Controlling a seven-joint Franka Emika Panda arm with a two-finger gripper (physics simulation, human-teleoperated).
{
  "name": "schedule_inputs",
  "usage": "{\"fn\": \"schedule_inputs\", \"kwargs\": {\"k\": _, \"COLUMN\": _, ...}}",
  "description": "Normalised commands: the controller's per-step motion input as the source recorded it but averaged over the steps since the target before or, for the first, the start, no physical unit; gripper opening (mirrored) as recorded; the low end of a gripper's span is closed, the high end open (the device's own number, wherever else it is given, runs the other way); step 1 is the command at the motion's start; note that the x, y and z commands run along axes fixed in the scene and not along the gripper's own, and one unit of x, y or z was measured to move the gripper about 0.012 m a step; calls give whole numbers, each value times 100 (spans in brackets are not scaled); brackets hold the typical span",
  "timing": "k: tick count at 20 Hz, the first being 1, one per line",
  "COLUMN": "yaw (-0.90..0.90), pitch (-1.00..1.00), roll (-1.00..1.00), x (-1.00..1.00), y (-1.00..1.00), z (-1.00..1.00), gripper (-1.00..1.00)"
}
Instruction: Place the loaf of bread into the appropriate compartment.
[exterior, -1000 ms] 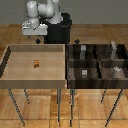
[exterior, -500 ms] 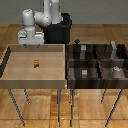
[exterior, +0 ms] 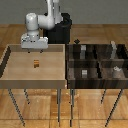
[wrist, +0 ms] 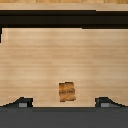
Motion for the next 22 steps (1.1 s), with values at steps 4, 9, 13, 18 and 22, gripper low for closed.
{"fn": "schedule_inputs", "kwargs": {"k": 4, "yaw": 0, "pitch": 0, "roll": 0, "x": -25, "y": 0, "z": -25, "gripper": 100}}
{"fn": "schedule_inputs", "kwargs": {"k": 9, "yaw": 0, "pitch": 0, "roll": 0, "x": -20, "y": 0, "z": -20, "gripper": 100}}
{"fn": "schedule_inputs", "kwargs": {"k": 13, "yaw": 0, "pitch": 0, "roll": 0, "x": 0, "y": 0, "z": -75, "gripper": 100}}
{"fn": "schedule_inputs", "kwargs": {"k": 18, "yaw": 0, "pitch": 0, "roll": 0, "x": 0, "y": -24, "z": -40, "gripper": 100}}
{"fn": "schedule_inputs", "kwargs": {"k": 22, "yaw": 0, "pitch": 0, "roll": 0, "x": 0, "y": 0, "z": -50, "gripper": 100}}
